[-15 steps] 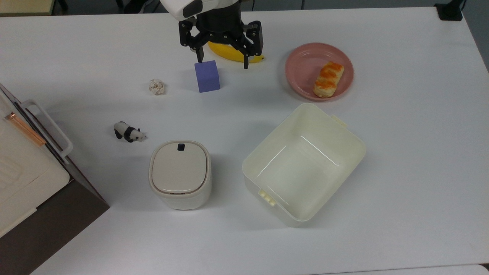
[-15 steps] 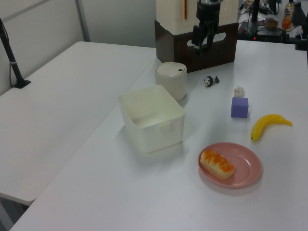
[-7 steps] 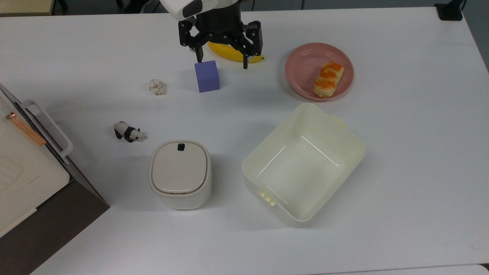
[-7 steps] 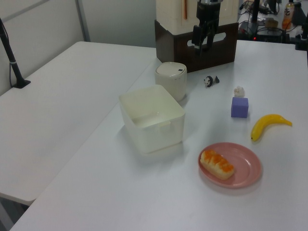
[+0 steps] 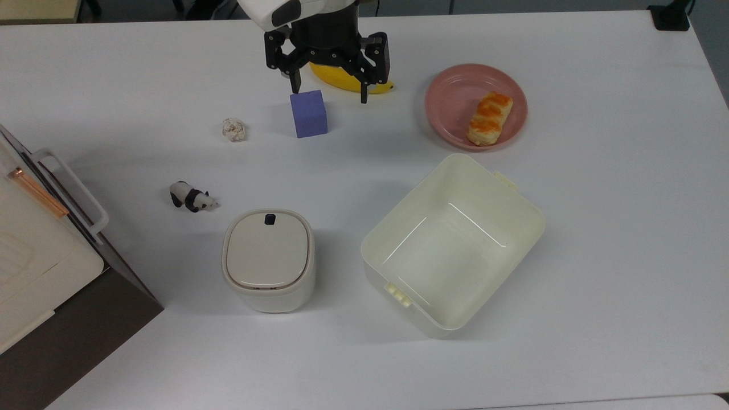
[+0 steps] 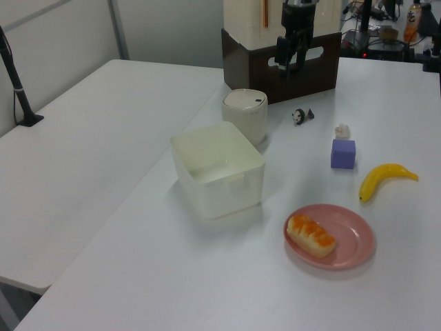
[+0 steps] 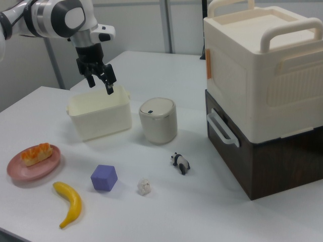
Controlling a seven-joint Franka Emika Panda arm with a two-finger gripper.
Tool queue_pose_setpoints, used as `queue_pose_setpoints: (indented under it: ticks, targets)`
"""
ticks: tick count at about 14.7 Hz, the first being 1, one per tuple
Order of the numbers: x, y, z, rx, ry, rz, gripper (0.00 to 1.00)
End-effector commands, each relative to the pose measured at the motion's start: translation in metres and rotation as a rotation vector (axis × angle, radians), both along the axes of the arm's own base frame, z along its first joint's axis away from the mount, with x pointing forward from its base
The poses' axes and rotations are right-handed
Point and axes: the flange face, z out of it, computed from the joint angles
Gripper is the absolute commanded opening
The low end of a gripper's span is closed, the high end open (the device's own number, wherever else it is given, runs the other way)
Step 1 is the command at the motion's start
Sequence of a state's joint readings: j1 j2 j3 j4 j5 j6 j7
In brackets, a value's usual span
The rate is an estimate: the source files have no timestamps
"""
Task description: Put the bread on the table
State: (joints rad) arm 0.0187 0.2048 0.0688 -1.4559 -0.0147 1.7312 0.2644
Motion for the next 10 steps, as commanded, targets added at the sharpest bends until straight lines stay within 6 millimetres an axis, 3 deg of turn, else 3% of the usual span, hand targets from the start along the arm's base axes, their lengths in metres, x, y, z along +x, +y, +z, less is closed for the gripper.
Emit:
queue_pose_setpoints:
  ticks: [1,2,10]
  targets:
    - [-0.002,0.011,0.001,-0.035,0.008,0.021,1.00]
    - [-0.004,0.018,0.001,-0.034,0.010,0.032,1.00]
    - [-0.030,0.135,-0.020,0.013,0.062,0.175,1.00]
